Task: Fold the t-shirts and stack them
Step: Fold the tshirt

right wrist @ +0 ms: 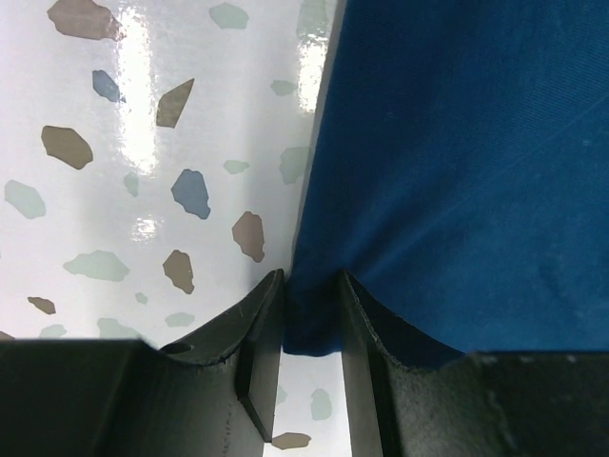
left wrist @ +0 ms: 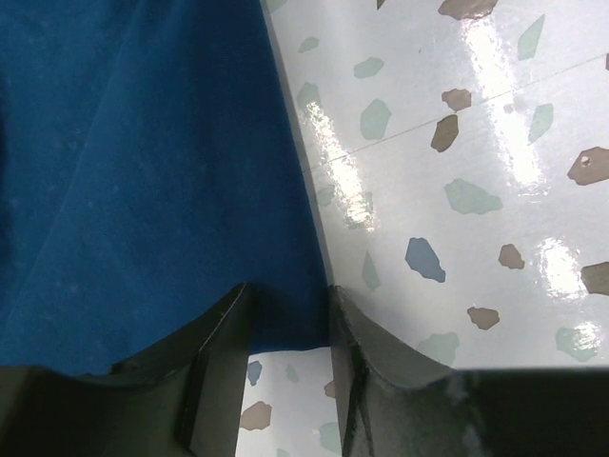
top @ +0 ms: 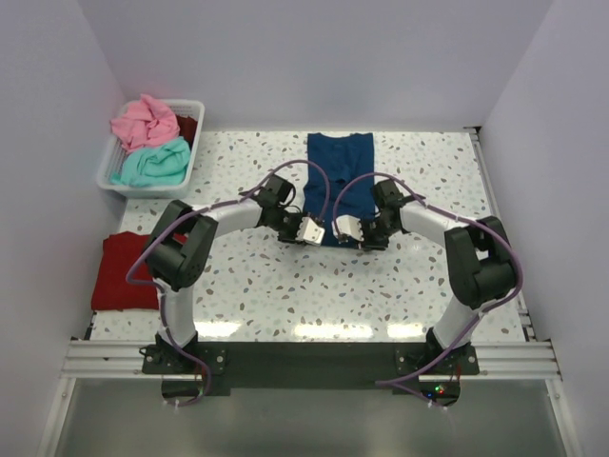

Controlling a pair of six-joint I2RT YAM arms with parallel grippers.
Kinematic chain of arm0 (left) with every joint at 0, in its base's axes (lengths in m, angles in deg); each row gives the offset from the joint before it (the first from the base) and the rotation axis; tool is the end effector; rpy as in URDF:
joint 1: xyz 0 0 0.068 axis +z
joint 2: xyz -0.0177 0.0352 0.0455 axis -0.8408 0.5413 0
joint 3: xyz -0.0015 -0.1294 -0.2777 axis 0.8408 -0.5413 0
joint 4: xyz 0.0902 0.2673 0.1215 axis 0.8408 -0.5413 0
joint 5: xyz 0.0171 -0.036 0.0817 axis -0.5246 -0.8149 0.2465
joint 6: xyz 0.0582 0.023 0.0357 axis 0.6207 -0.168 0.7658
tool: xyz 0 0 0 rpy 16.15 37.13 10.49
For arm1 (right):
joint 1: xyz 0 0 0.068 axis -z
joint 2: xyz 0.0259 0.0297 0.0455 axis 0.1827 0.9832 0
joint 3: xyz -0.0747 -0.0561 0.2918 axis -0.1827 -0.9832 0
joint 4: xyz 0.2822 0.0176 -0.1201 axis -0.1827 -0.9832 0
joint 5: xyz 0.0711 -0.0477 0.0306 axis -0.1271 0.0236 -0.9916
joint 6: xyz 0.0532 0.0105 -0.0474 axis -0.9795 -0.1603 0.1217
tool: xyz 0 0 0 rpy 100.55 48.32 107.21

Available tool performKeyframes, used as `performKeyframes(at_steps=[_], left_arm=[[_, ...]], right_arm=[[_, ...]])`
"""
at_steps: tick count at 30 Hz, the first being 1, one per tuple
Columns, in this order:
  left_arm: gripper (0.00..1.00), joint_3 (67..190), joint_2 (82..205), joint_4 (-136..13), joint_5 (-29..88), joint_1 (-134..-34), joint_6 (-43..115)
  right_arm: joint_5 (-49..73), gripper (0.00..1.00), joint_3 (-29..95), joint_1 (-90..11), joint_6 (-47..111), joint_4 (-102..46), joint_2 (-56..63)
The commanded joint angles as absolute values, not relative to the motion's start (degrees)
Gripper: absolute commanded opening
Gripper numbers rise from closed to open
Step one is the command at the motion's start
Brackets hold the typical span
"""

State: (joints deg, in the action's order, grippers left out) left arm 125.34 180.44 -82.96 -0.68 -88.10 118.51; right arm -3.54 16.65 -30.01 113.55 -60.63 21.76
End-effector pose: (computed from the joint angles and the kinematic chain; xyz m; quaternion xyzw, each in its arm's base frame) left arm 0.3622 -0.2595 0.1286 0.7625 0.5151 -0.2224 0.3223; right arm 0.3403 0.1454 0.1407 -0.7307 0.6371 0.1095 0.2195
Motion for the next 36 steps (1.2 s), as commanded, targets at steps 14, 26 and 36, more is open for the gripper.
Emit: performKeyframes(at_steps=[14,26,36], left_arm=[[0.0,133.6,179.9,-89.6,-1.5,-85.4,115.3],[0.0,143.4,175.6,-93.9,-6.2,-82.0,104.2],[0.0,122.3,155.4,-106.7,-11.9,-87.5,108.2]], right_arm=[[-1.9,0.0,22.0,-28.5,108.7,-60.4,20.5],[-2.5,0.0,31.4,-26.3,104.8,-70.1,14.0],[-6.6,0.0,23.0,-30.0,108.2,-97.4,-4.7]])
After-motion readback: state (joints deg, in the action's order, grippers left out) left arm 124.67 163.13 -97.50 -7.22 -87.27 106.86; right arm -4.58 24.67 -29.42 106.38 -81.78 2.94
